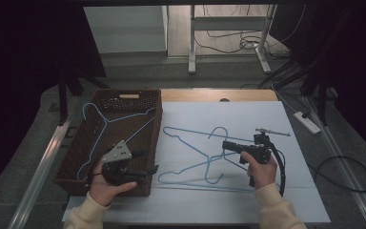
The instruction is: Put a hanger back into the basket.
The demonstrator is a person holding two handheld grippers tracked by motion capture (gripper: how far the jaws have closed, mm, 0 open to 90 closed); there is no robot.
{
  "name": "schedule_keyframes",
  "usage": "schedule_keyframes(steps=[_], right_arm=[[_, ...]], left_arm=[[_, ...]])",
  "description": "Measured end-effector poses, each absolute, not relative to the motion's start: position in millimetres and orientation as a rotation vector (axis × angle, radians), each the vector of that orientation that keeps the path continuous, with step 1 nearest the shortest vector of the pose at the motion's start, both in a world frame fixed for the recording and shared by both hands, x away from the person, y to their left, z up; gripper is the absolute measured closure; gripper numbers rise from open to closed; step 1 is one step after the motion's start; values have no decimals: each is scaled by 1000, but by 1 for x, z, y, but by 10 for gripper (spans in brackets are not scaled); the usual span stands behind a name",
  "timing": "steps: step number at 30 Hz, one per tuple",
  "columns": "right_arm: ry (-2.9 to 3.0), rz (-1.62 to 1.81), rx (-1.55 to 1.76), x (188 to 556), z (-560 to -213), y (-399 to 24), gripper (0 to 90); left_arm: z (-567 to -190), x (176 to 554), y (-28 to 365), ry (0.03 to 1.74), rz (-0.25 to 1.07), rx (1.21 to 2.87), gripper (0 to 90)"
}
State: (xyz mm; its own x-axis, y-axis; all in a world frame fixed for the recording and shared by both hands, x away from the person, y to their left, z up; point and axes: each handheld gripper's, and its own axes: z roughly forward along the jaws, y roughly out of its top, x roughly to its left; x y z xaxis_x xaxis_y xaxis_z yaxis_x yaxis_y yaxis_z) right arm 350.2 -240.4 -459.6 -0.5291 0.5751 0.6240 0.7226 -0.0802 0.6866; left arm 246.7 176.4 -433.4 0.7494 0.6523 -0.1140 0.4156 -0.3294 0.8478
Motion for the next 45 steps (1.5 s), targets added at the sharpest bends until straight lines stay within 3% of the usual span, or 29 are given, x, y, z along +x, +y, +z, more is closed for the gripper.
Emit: schedule_keyframes(steps=[14, 34, 38, 45], right_arm=[[-2108, -1744, -1304, 345, -434, -248, 868], [-2143, -1779, -1156, 335, -412, -240, 868], [-2147, -1778, -1129, 333, -409, -239, 868], [-2137, -1784, -1099, 332, -407, -238, 867]], left_arm=[[-426, 260, 139, 730, 269, 2020, 271], [-426, 279, 65, 645, 80, 2163, 317], [-430, 280, 58, 642, 53, 2192, 398], [-436, 282, 54, 646, -19, 2229, 775]])
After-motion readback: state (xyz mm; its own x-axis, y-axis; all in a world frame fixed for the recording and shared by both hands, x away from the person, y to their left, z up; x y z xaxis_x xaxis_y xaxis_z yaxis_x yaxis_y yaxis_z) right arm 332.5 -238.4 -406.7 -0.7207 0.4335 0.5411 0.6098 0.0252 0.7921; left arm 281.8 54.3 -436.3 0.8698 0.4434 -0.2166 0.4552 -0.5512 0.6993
